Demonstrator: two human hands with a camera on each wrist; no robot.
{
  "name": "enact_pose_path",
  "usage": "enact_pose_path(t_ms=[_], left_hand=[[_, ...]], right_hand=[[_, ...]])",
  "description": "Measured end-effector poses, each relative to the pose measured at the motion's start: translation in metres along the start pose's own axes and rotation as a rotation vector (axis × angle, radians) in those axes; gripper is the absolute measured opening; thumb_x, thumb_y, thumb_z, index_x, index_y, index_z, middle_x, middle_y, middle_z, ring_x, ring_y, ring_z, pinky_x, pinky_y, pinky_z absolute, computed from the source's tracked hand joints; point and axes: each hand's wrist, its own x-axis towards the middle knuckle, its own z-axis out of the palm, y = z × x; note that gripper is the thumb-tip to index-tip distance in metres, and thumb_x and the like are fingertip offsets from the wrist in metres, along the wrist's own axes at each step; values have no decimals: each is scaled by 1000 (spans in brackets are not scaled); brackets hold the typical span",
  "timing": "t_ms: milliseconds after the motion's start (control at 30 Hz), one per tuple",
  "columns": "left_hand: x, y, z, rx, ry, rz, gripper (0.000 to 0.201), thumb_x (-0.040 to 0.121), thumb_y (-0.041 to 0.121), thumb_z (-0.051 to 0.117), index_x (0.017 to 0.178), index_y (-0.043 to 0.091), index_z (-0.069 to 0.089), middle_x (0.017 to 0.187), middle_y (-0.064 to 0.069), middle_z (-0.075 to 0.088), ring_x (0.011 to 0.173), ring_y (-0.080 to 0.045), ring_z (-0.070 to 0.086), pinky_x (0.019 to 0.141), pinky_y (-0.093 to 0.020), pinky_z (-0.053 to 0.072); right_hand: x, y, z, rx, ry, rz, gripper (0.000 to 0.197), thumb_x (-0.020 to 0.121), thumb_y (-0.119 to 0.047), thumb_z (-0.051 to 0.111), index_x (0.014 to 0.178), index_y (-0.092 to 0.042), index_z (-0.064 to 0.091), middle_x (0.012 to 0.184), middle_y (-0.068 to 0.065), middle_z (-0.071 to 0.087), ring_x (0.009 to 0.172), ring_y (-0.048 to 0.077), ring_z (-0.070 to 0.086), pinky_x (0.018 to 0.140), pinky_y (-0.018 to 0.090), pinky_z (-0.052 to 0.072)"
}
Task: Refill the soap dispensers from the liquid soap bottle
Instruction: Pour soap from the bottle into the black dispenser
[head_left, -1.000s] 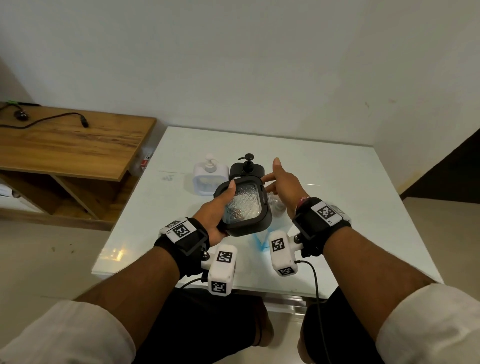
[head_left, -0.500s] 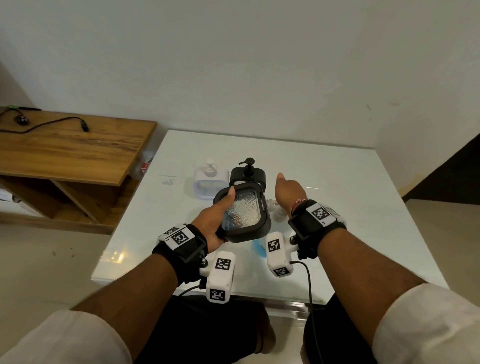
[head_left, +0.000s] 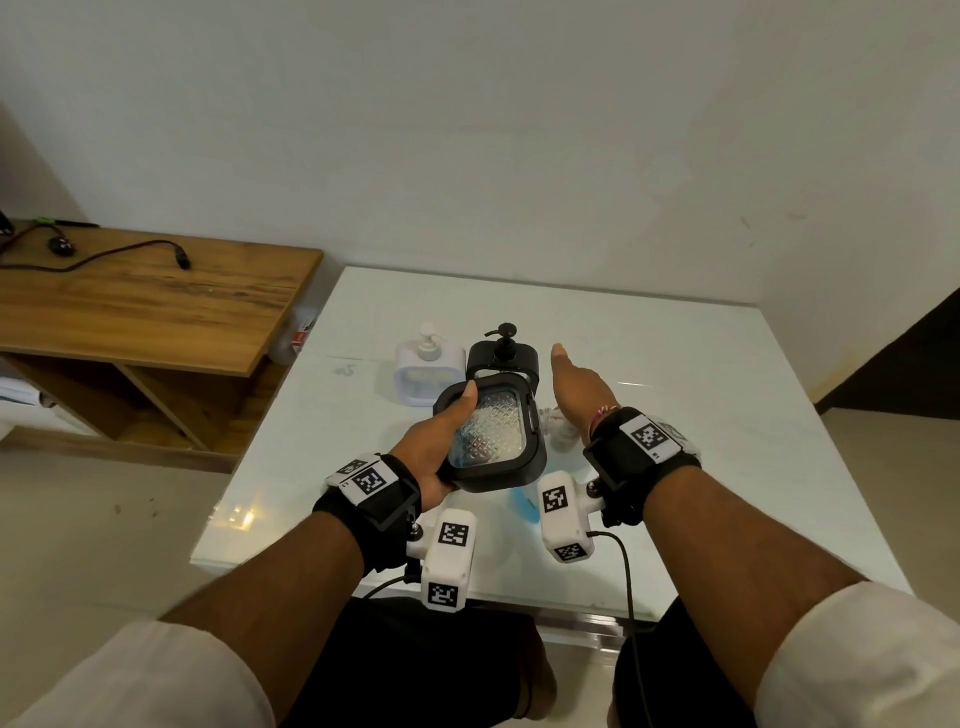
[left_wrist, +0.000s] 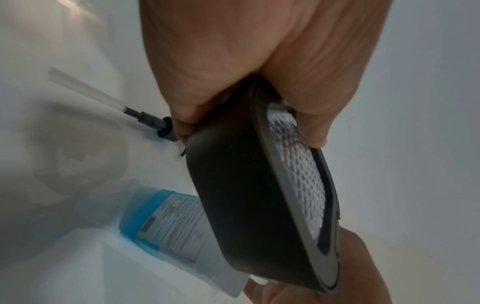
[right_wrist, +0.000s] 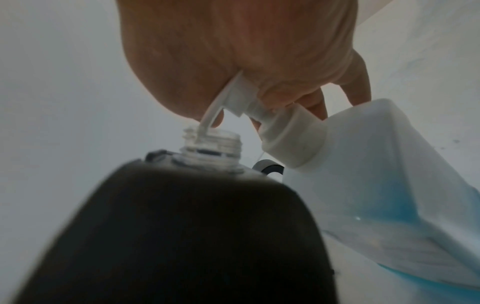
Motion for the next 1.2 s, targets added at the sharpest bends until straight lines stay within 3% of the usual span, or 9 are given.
enact_pose_path(t_ms=[133,267,400,533,800,1033,1200], left_hand=[[3,1,-1,26,14,-9,43,98,47,60,125,15,68,116,-11,76,96,-25,75,76,-36,60],[2,1,1,34,14,-4,44,97,48,61,126,15,68,117,-11,76,106,-28,72,84,-39,58],[2,0,0,32,18,1,43,97,47,62,123,14,69,117,-11,76,105,-27,73,83,-39,58],[5,1,0,22,1,5,44,98,47,60,125,14,68,117,-11,76,107,-27,72,87,-40,57],[11,-1,-2,53,18,5,51,92,50,66,128,14,68,118,-12,75,113,-31,71,97,-45,55],[9,0,-2,43,14,2,46,96,49,63,126,14,68,118,-12,76,112,-29,71,88,-40,58],[9,-1,-1,39,-7,-15,46,96,47,63,126,13,68,119,-12,75,112,-29,71,91,-41,57]], right_hand=[[1,5,4,-65,18,-13,68,100,-58,21,109,-3,61,125,18,61,110,31,56,94,36,37],[0,9,5,-98,70,-16,74,98,-60,21,127,-3,57,129,17,58,116,33,54,103,40,37],[-1,3,3,-52,44,-20,81,95,-67,17,126,-3,58,126,17,60,113,32,56,105,43,37],[-1,0,2,-50,37,-30,82,94,-68,18,131,-4,53,131,16,57,117,32,54,107,43,36],[1,6,4,-97,54,-17,85,90,-73,18,128,-6,56,128,16,59,114,33,56,106,46,38],[2,4,-1,-70,10,-32,84,94,-68,16,138,-5,47,141,17,50,126,32,49,109,42,32],[6,12,7,-140,36,-48,83,92,-71,18,114,-4,60,124,16,62,110,32,57,99,42,41]])
